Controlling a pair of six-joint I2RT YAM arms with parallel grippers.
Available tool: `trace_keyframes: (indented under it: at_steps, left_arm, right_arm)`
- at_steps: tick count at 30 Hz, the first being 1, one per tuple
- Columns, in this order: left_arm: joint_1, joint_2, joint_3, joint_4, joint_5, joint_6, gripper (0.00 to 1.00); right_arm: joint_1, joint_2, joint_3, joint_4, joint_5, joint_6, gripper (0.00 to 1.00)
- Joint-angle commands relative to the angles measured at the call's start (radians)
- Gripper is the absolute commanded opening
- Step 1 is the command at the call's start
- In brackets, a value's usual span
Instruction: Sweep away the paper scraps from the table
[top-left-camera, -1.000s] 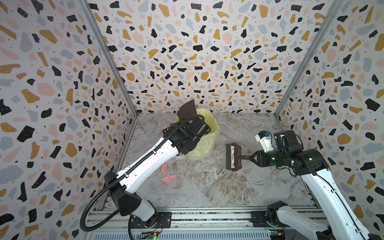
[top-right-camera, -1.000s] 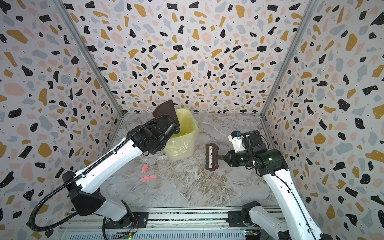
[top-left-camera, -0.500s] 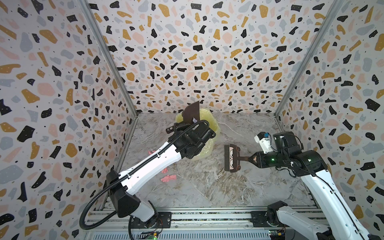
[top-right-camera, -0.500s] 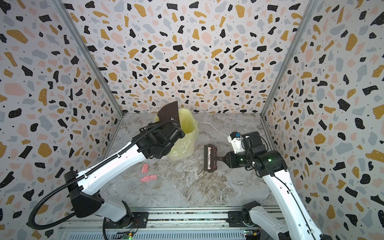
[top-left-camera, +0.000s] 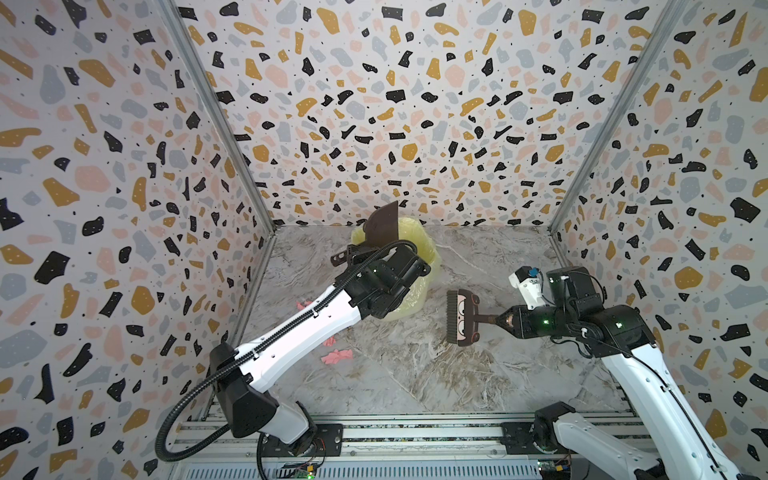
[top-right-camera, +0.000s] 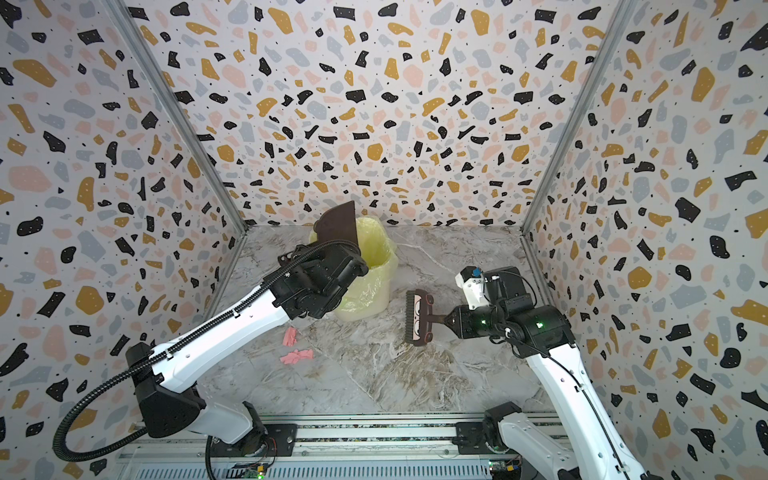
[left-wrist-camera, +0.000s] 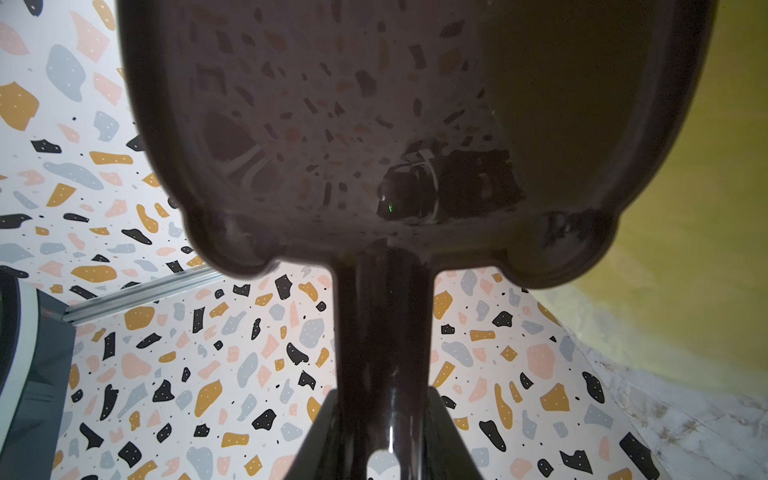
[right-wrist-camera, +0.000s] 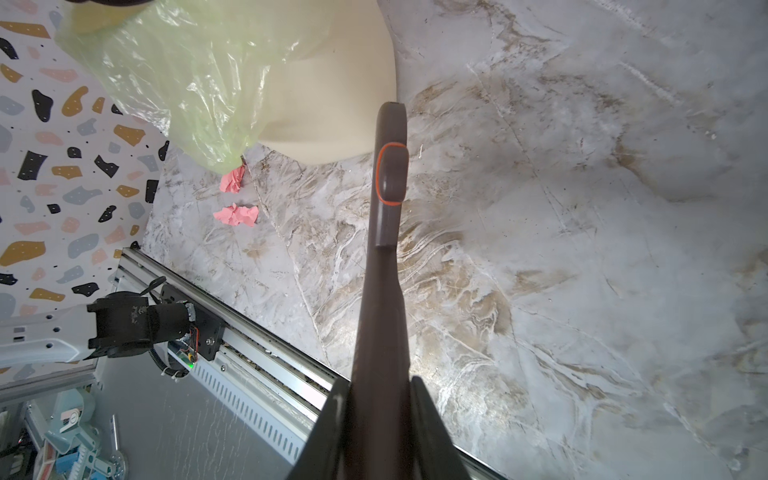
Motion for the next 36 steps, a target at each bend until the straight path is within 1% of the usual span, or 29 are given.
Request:
trace_keyframes:
  at_steps: [1,3,5,7,9,11,14,16,19,20,23,25,28,33,36]
  left_arm:
    - [-0.01,-0.043,0.035,0.003,0.025,-0.041,0.0]
    - [-0.016,-0.056,0.049,-0.014,0.046,-0.086,0.0]
    - [-0.022,-0.078,0.055,-0.036,0.075,-0.14,0.0]
    - [-0.024,-0.1,0.047,-0.044,0.085,-0.186,0.0]
    - [-0.024,-0.121,0.046,-0.068,0.102,-0.254,0.0]
    - [-0.024,-0.145,0.046,-0.086,0.121,-0.331,0.0]
    - [-0.025,-0.194,0.036,-0.091,0.163,-0.436,0.0]
    - [-0.024,-0.239,0.018,-0.08,0.197,-0.49,0.0]
    - [-0.023,-0.298,-0.006,-0.071,0.244,-0.561,0.0]
    - [-0.023,-0.315,-0.011,-0.071,0.259,-0.579,0.0]
    - [-0.024,-0.367,-0.034,-0.076,0.338,-0.637,0.0]
    - [-0.024,-0.404,-0.048,-0.083,0.387,-0.676,0.0]
    - [-0.024,-0.46,-0.076,-0.077,0.459,-0.709,0.0]
    - [-0.024,-0.5,-0.089,-0.119,0.488,-0.717,0.0]
    - [-0.023,-0.509,-0.089,-0.131,0.491,-0.708,0.0]
  right_arm:
    - [0.0,-0.042,-0.044,0.074,-0.076,0.042,0.0]
    - [0.011,-0.07,-0.092,0.121,-0.109,0.082,0.0]
    - [0.044,-0.109,-0.149,0.184,-0.133,0.144,0.0]
    - [0.109,-0.148,-0.209,0.26,-0.131,0.216,0.0]
    - [0.2,-0.183,-0.277,0.349,-0.112,0.308,0.0]
    - [0.317,-0.216,-0.347,0.47,-0.062,0.413,0.0]
    - [0.524,-0.224,-0.433,0.652,0.075,0.544,0.0]
    - [0.646,-0.188,-0.47,0.768,0.159,0.603,0.0]
    - [0.782,-0.099,-0.489,0.92,0.263,0.655,0.0]
    - [0.81,-0.069,-0.491,0.966,0.284,0.664,0.0]
    - [0.866,0.032,-0.493,1.113,0.319,0.693,0.0]
    - [0.879,0.101,-0.491,1.196,0.321,0.71,0.0]
    - [0.885,0.162,-0.513,1.335,0.331,0.745,0.0]
    - [0.891,0.228,-0.567,1.596,0.373,0.86,0.0]
    - [0.906,0.277,-0.568,1.688,0.416,0.921,0.0]
